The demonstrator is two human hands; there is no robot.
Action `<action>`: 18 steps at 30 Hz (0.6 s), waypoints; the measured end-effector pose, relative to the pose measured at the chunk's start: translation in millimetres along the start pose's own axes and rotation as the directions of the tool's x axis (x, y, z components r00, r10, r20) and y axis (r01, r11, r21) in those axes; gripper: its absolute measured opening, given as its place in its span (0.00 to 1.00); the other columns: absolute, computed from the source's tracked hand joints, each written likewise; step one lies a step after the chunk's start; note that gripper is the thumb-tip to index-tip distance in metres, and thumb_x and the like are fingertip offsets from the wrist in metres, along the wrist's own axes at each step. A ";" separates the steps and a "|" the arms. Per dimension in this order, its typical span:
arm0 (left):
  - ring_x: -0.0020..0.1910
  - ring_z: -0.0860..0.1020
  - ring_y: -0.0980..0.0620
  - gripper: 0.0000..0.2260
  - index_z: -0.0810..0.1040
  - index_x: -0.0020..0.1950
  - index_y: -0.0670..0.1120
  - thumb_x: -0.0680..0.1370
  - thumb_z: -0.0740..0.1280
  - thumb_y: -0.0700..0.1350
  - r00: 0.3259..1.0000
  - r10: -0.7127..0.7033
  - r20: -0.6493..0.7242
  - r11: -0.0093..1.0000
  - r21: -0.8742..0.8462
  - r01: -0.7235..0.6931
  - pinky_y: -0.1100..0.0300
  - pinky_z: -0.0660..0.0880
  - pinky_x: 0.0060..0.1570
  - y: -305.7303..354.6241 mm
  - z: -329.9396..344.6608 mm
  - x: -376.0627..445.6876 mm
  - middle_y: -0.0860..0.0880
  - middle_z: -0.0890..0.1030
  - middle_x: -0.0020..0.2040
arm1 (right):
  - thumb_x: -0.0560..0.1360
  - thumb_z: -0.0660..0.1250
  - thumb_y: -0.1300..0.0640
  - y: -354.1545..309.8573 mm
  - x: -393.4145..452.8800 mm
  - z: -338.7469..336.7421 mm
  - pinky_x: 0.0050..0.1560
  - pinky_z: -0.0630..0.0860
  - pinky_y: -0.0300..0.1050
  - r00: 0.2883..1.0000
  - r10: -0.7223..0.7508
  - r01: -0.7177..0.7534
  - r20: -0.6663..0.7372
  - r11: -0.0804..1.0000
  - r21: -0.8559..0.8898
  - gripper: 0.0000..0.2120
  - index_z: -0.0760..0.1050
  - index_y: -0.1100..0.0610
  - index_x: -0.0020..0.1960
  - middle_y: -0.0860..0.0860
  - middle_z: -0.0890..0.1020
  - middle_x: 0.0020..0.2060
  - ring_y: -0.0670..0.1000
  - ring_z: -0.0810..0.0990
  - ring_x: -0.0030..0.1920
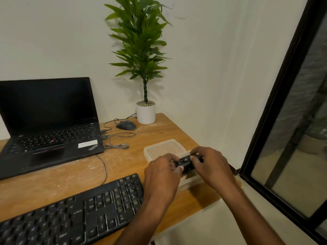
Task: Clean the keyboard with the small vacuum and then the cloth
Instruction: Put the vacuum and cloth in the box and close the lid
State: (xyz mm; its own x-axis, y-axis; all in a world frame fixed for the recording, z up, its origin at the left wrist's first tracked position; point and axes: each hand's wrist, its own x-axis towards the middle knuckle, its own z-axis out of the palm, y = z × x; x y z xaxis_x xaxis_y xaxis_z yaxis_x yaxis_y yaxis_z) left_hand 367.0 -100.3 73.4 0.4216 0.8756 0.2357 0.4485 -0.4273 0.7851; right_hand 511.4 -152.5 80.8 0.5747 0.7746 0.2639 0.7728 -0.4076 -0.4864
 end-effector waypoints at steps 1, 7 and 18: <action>0.43 0.83 0.60 0.10 0.85 0.60 0.54 0.79 0.75 0.48 0.999 -0.009 0.039 0.997 0.072 0.006 0.62 0.83 0.48 -0.8 0.4 4.4 0.57 0.86 0.45 | 0.81 0.65 0.50 0.3 2.2 4.4 0.41 0.74 0.42 0.999 0.008 -0.005 0.051 0.998 -0.064 0.09 0.80 0.47 0.59 0.48 0.85 0.50 0.49 0.79 0.45; 0.51 0.83 0.51 0.12 0.85 0.62 0.53 0.79 0.74 0.48 0.987 0.056 0.150 0.950 0.298 -0.099 0.56 0.82 0.53 -0.8 3.9 17.3 0.50 0.86 0.53 | 0.82 0.63 0.50 6.4 1.4 23.7 0.54 0.71 0.45 1.000 -0.017 0.021 0.021 0.978 -0.206 0.09 0.79 0.47 0.59 0.47 0.84 0.50 0.48 0.75 0.47; 0.36 0.80 0.64 0.03 0.83 0.53 0.57 0.82 0.70 0.50 1.000 -0.008 -0.028 0.998 0.058 0.009 0.70 0.73 0.30 -11.7 -2.7 27.3 0.58 0.84 0.43 | 0.79 0.68 0.55 4.4 21.8 13.2 0.50 0.78 0.41 0.994 -0.012 0.006 -0.113 0.998 -0.055 0.14 0.77 0.48 0.65 0.48 0.80 0.57 0.48 0.76 0.57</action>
State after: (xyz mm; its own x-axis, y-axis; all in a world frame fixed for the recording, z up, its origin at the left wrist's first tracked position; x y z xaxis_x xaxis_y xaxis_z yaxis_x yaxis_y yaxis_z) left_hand 371.2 -70.7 72.2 0.3961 0.8848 0.2454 0.4971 -0.4313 0.7529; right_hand 523.8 -131.0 73.5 0.5918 0.7201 0.3624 0.7901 -0.4290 -0.4379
